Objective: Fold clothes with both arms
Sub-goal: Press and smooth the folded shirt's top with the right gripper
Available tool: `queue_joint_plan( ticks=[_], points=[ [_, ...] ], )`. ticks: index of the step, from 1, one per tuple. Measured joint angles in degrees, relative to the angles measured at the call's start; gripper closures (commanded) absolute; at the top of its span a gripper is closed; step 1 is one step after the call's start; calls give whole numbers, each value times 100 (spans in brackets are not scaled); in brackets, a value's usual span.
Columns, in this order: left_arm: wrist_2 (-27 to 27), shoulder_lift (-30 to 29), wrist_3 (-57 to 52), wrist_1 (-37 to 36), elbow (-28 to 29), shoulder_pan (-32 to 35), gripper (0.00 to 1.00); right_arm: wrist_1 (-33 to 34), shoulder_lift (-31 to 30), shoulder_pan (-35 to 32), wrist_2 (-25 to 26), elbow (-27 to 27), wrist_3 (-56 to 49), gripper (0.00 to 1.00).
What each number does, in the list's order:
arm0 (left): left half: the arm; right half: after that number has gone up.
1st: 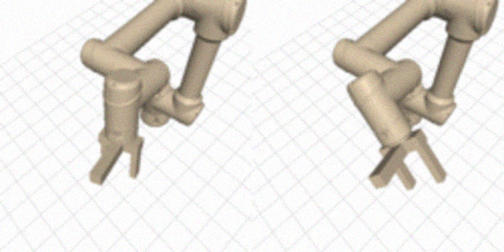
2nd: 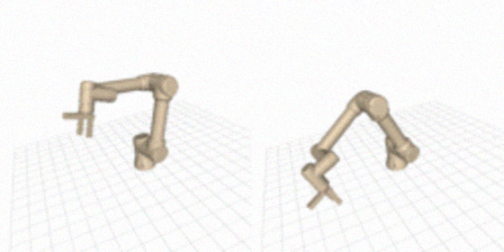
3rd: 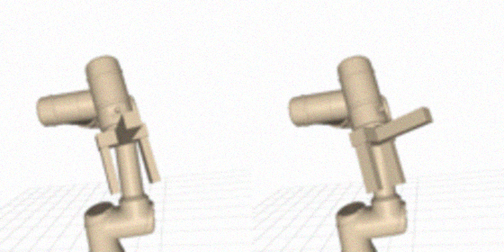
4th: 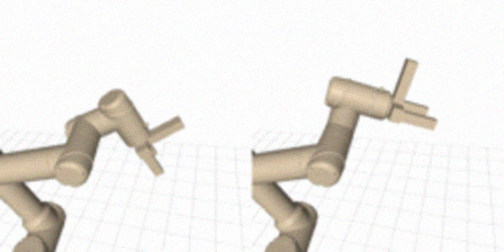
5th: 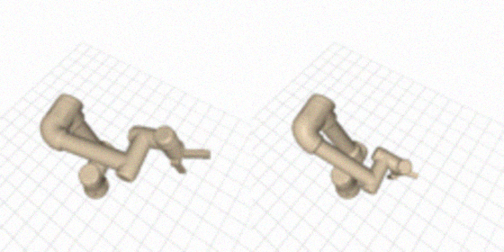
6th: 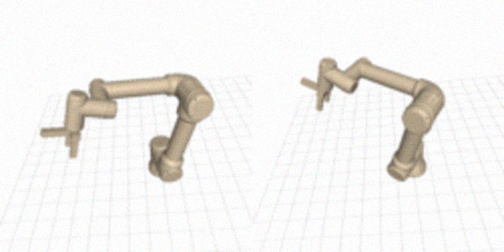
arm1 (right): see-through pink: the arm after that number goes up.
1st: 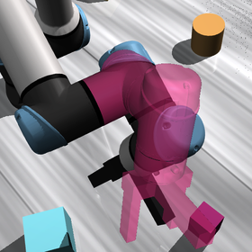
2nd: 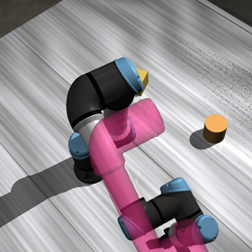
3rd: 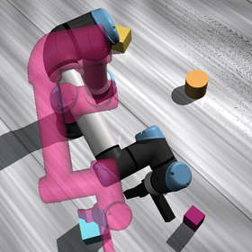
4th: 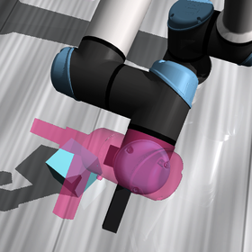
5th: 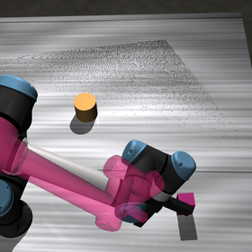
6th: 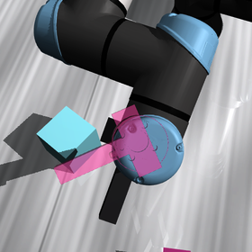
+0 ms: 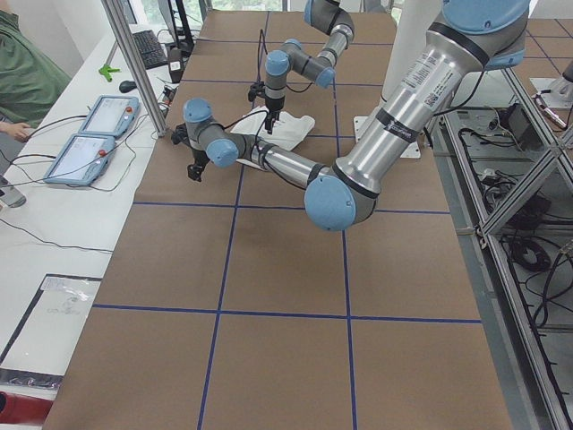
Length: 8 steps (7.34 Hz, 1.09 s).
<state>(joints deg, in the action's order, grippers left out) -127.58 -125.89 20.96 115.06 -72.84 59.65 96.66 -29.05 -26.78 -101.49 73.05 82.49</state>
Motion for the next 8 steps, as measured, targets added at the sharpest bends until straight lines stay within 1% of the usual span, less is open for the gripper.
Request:
queue_joint_plan(
  ticks=[2,3,4,5,6,7,8],
  points=[
    [0,16,-12,12,1,9,0,236,-24,409,487,-32,-417,30],
    [3,21,-13,14,3,11,0,271,-84,540,672,-31,-523,34],
    [4,25,-13,16,8,11,0,312,-122,603,762,-18,-669,37],
    [5,28,-13,16,11,11,0,390,-137,624,801,31,-873,44],
    [5,29,-13,14,13,10,0,461,-158,627,816,125,-1032,80],
    [7,29,-13,13,17,7,0,496,-202,627,819,247,-1107,100],
    [11,29,-13,12,19,4,0,514,-242,622,823,335,-1134,100]
  ],
)
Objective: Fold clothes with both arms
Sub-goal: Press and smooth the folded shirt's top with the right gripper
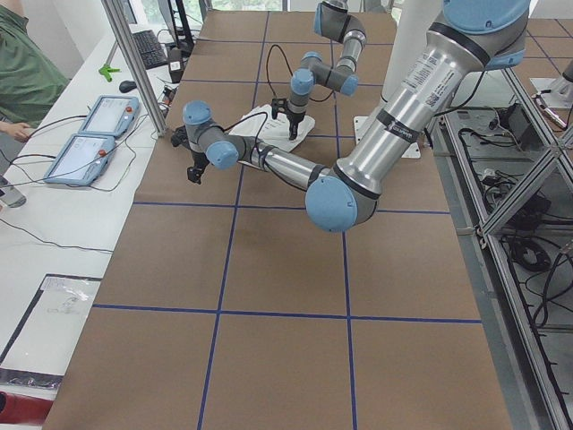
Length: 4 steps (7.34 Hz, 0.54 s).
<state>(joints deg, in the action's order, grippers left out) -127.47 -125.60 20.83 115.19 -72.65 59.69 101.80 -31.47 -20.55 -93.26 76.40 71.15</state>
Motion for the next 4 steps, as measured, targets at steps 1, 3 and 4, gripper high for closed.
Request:
queue_joint_plan(
  ticks=[1,3,4],
  points=[
    [2,0,0,-5,-1,1,0,7,-30,-5,21,40,-9,100],
    [3,0,1,-7,1,1,0,-2,-51,-47,49,90,-21,58],
    [3,0,8,-6,2,0,0,-10,-85,-103,15,188,-33,25]
  ],
)
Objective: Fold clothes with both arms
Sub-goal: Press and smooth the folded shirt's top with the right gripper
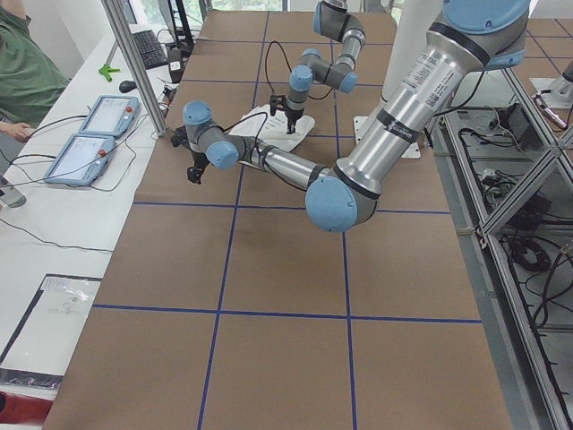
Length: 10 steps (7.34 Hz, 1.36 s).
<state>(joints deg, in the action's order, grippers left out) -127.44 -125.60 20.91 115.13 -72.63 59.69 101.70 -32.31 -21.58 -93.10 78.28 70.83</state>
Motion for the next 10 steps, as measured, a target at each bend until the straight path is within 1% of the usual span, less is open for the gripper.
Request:
queue_joint_plan(
  ticks=[1,2,3,4,5,7,8,9,10],
  points=[
    [0,0,6,0,-2,-1,0,-8,-69,-46,-40,146,-17,29],
    [0,0,8,1,-3,-1,0,-23,-131,-74,-74,243,-24,43],
    [0,0,11,-1,-1,-2,0,-38,-171,-87,-92,286,-28,76],
    [-2,2,13,-5,1,0,0,-87,-190,-95,-101,303,-29,98],
    [-5,27,10,-5,-3,1,0,-199,-204,-97,-111,307,-27,91],
    [-14,96,3,-12,-32,5,0,-501,-224,-114,-179,306,-20,49],
    [-16,112,2,-15,-37,6,0,-660,-230,-121,-200,279,9,36],
    [-17,119,1,-15,-39,7,0,-755,-230,-122,-215,246,47,37],
    [-17,121,1,-11,-40,7,0,-790,-224,-115,-244,231,68,41]
  ],
)
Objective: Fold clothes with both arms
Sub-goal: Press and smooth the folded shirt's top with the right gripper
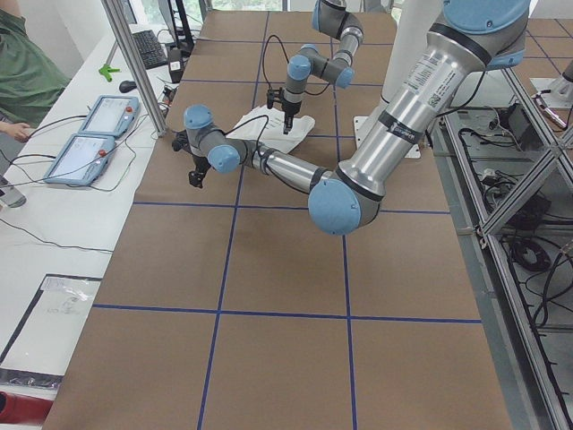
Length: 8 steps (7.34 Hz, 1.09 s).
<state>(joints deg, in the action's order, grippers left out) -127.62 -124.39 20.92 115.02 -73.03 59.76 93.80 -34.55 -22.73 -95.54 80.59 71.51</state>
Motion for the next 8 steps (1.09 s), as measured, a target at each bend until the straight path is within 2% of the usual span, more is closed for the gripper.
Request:
queue_joint_plan(
  ticks=[2,4,5,6,8],
  points=[
    [0,5,0,5,0,0,0,2,8,85,-58,-32,13,55],
    [5,9,0,10,-1,0,0,14,38,194,-33,-166,18,58],
    [8,11,0,11,0,0,0,20,38,233,0,-231,13,66],
    [8,11,-2,11,-1,0,0,22,40,267,51,-281,1,97],
    [9,33,-8,14,-1,0,0,63,76,287,106,-303,-43,100]
  ],
)
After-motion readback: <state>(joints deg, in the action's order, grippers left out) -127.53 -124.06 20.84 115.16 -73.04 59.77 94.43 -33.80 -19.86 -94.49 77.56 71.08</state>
